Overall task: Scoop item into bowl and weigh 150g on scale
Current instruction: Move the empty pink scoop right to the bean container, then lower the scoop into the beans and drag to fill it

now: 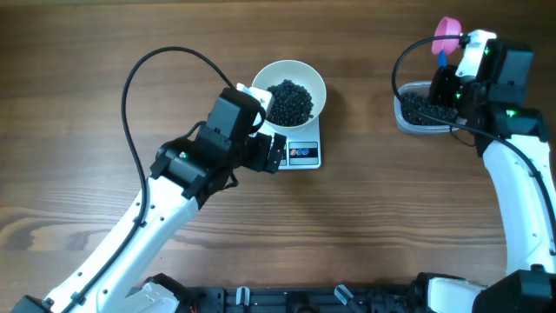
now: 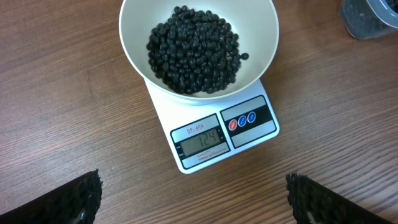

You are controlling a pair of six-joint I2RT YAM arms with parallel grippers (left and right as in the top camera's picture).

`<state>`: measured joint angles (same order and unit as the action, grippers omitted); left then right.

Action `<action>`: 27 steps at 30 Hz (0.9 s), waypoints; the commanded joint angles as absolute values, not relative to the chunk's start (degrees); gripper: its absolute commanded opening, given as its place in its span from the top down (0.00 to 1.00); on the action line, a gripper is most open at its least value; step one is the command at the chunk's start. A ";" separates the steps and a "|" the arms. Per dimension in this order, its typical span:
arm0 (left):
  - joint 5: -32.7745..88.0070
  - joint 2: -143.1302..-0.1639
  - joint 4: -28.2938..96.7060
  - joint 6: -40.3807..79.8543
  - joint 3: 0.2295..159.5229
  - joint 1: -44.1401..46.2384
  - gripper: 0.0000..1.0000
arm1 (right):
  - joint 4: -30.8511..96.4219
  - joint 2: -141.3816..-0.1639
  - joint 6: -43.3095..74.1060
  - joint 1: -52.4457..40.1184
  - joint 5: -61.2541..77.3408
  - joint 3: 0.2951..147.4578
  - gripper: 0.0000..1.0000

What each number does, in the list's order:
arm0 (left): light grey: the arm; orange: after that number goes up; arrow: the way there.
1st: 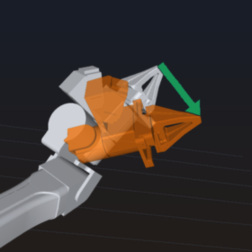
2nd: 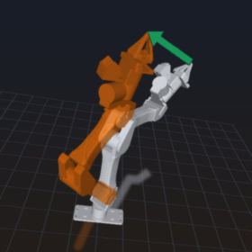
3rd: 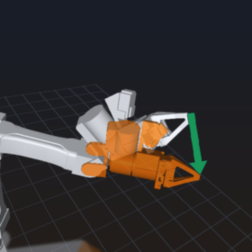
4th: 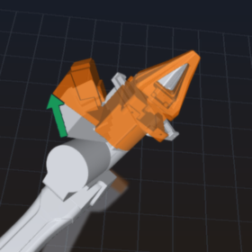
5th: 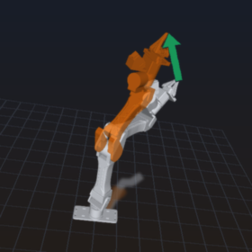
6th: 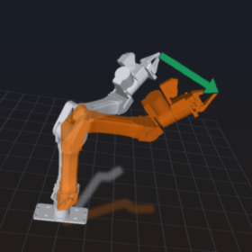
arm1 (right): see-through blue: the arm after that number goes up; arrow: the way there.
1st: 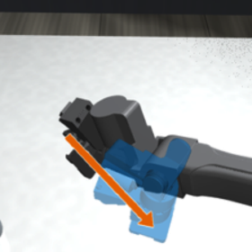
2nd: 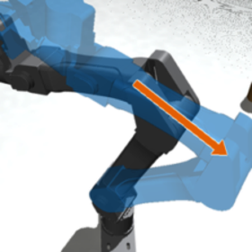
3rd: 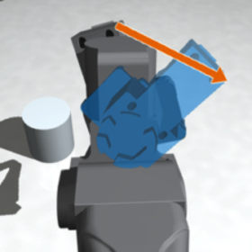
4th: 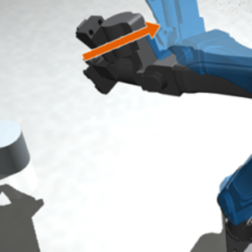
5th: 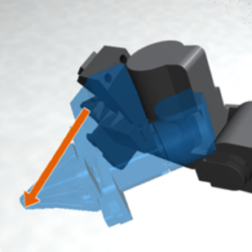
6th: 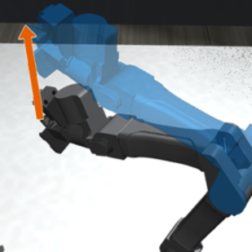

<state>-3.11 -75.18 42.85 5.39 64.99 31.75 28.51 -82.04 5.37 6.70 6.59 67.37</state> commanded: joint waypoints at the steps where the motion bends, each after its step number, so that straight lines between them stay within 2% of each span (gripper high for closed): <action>1: -2.63 -75.59 42.70 4.73 65.80 31.66 0.00 | 28.58 -81.97 5.76 6.83 7.46 67.90 0.96; 3: -2.63 -75.61 42.70 4.73 65.80 31.66 0.00 | 28.67 -81.95 2.61 6.83 7.46 67.90 0.96; 7: -2.63 -75.61 42.70 4.73 65.80 31.66 0.00 | 30.06 -81.95 -11.64 6.83 7.44 67.90 0.96; 11: -2.63 -75.61 42.70 4.73 65.80 31.66 0.00 | 35.81 -81.97 -21.08 6.83 7.46 67.90 0.96; 21: -2.63 -75.61 42.70 4.73 65.80 31.64 0.00 | 47.00 -81.97 -22.35 6.85 0.89 67.90 0.96; 27: -2.63 -75.61 42.70 4.73 65.80 31.66 0.00 | 47.27 -82.02 -22.37 7.05 0.36 67.90 0.96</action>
<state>-3.11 -75.18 42.85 5.39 64.99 31.75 47.53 -82.04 -21.21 6.70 1.98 67.37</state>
